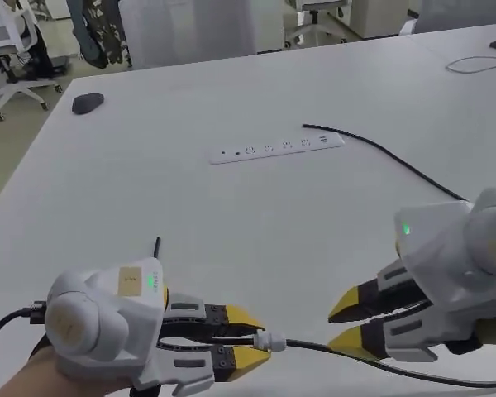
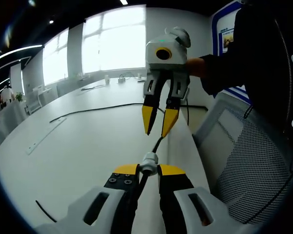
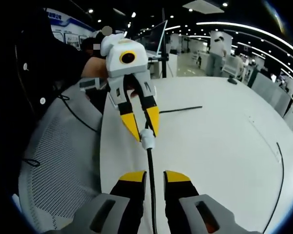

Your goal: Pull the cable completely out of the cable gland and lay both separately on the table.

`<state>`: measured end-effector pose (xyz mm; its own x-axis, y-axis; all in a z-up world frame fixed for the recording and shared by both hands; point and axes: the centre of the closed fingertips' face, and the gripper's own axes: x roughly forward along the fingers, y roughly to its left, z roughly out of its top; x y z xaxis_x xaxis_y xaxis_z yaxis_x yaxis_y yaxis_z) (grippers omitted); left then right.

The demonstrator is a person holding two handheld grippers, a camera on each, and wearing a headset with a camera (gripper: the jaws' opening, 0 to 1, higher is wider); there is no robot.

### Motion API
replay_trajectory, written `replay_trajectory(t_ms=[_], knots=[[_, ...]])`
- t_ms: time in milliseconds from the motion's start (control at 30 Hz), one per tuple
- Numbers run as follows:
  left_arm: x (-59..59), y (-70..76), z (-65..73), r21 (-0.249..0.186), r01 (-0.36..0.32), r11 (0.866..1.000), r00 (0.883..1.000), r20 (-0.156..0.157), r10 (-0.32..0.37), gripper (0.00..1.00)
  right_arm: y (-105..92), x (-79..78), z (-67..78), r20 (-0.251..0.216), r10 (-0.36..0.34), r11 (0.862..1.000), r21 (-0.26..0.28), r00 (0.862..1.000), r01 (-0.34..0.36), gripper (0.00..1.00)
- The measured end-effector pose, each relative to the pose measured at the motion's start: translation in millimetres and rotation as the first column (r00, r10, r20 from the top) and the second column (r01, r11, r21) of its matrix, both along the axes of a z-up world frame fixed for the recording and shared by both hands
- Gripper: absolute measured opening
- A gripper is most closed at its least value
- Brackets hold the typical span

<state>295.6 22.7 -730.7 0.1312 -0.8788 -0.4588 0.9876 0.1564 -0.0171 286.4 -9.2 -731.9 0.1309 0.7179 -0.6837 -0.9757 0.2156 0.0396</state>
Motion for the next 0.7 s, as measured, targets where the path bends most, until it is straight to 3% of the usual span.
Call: replay_trajectory(t_ms=[167, 300, 367, 467, 700], knots=[[-0.9, -2.2, 2.0, 0.000, 0.010, 1.000, 1.000, -0.001, -0.010, 0.15, 18.4, -0.9, -1.1, 0.043, 0.055, 0.998, -0.007, 0.998, -0.055, 0.11], [0.4, -5.2, 5.0, -0.006, 0.011, 1.000, 1.000, 0.007, -0.011, 0.15, 25.0, -0.8, -4.7, 0.046, 0.084, 0.996, -0.029, 0.995, -0.082, 0.05], [-0.2, -7.0, 7.0, -0.009, 0.015, 1.000, 1.000, 0.010, -0.015, 0.15, 23.4, 4.9, -6.3, 0.089, 0.085, 0.995, -0.057, 0.992, -0.080, 0.00], [-0.4, -7.6, 5.7, -0.004, 0.019, 1.000, 1.000, 0.016, -0.019, 0.15, 22.1, 1.8, -6.4, 0.055, 0.078, 0.996, -0.056, 0.995, -0.075, 0.00], [-3.5, -11.6, 4.2, -0.001, 0.028, 1.000, 1.000, 0.014, -0.028, 0.15, 17.6, -0.2, -8.2, 0.069, 0.089, 0.994, -0.071, 0.994, -0.084, 0.00]])
